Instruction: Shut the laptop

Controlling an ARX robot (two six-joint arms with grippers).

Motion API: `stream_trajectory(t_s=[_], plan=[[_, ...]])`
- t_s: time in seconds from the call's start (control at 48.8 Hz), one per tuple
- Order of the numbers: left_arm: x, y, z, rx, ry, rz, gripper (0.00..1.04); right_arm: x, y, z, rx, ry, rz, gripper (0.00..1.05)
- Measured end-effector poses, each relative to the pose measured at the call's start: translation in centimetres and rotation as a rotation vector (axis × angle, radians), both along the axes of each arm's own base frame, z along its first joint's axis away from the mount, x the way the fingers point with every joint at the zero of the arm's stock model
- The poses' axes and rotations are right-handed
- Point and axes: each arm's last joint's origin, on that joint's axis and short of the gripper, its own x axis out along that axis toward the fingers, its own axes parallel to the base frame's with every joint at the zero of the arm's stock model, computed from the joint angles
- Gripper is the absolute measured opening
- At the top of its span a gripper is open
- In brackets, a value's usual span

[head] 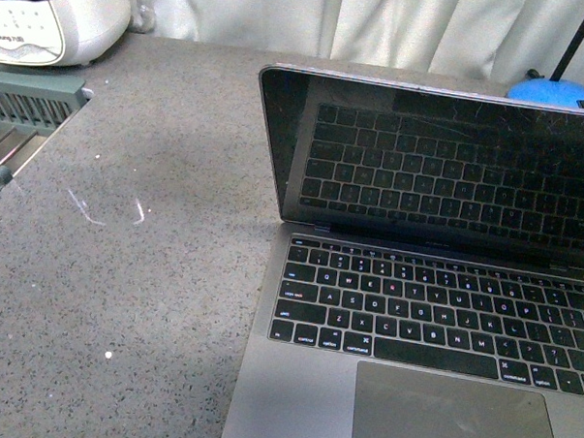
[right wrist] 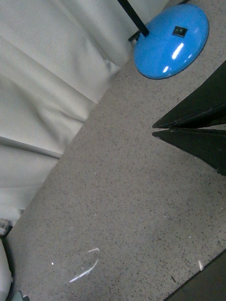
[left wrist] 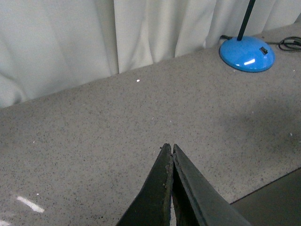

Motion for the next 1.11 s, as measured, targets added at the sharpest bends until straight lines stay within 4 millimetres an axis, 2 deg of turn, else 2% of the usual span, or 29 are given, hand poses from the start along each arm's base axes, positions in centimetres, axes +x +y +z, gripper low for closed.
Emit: stream_trajectory(t_s=[0.287,0.595,0.759,0.944,1.108], plan=[[0.0,0.4,-1.0,0.037,0.019,-0.026,0.04,0.2,0.5,-0.9,0.02,0.033,0.024,0.01],[-1.1,0.5,-2.9,0.066,0.099,-0.061,0.04,-1.3,1.3,-2.9,0.03,0.103,0.042,0.01],[-2.3,0.5,-4.0,0.104,0.142,-0.11,0.04,-2.2,1.5,-4.0,0.039,0.148,0.041,0.01],[-3.5,0.2,-4.4,0.119,0.186,-0.157,0.04,-3.0,1.4,-4.7,0.064,0.209,-0.002,0.01],[-5.6,-0.3,-5.0,0.135,0.314,-0.265,0.04,-3.9,1.4,-5.5,0.098,0.325,-0.101,0.01]])
